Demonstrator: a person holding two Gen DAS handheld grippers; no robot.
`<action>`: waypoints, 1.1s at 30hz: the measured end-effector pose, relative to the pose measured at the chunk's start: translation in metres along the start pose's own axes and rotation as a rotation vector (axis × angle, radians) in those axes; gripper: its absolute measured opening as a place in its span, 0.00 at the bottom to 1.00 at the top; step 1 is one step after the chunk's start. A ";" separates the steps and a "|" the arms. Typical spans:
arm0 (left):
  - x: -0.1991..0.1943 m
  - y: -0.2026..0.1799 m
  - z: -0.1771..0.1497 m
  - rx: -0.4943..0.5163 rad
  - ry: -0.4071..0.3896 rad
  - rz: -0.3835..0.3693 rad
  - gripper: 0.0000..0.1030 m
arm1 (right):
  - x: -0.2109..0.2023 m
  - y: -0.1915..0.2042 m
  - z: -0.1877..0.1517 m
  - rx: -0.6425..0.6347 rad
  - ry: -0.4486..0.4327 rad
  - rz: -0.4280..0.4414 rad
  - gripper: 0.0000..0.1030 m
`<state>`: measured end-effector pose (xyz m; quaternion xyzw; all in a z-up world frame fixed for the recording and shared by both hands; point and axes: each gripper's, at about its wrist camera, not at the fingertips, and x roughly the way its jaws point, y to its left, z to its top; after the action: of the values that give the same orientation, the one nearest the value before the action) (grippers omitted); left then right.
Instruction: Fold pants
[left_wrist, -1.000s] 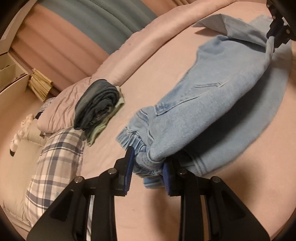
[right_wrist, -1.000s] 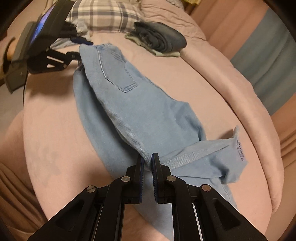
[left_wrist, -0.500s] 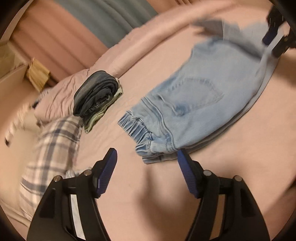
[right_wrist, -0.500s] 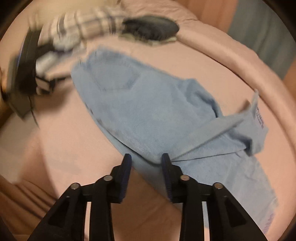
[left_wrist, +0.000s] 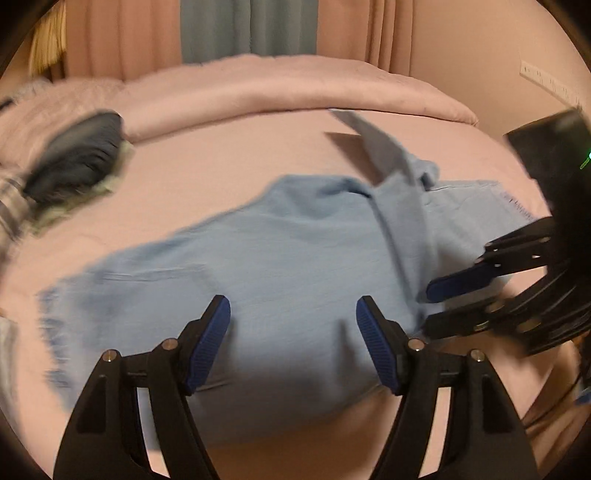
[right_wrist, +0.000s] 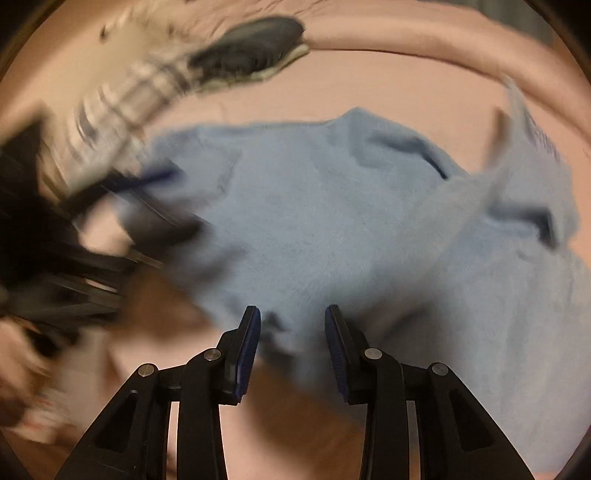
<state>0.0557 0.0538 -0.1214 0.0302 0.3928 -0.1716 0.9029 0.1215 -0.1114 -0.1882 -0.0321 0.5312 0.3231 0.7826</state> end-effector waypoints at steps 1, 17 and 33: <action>0.007 -0.006 0.003 -0.009 0.008 -0.025 0.69 | -0.012 -0.007 -0.001 0.035 -0.024 0.038 0.39; 0.057 -0.051 0.003 0.083 0.061 -0.075 0.74 | -0.012 -0.135 0.178 0.444 -0.015 -0.269 0.60; 0.048 -0.036 0.012 0.018 0.083 -0.102 0.75 | -0.200 -0.107 -0.031 0.583 -0.497 -0.186 0.08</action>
<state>0.0823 0.0042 -0.1454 0.0255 0.4295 -0.2195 0.8756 0.1091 -0.3023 -0.0628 0.2227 0.3899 0.0845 0.8895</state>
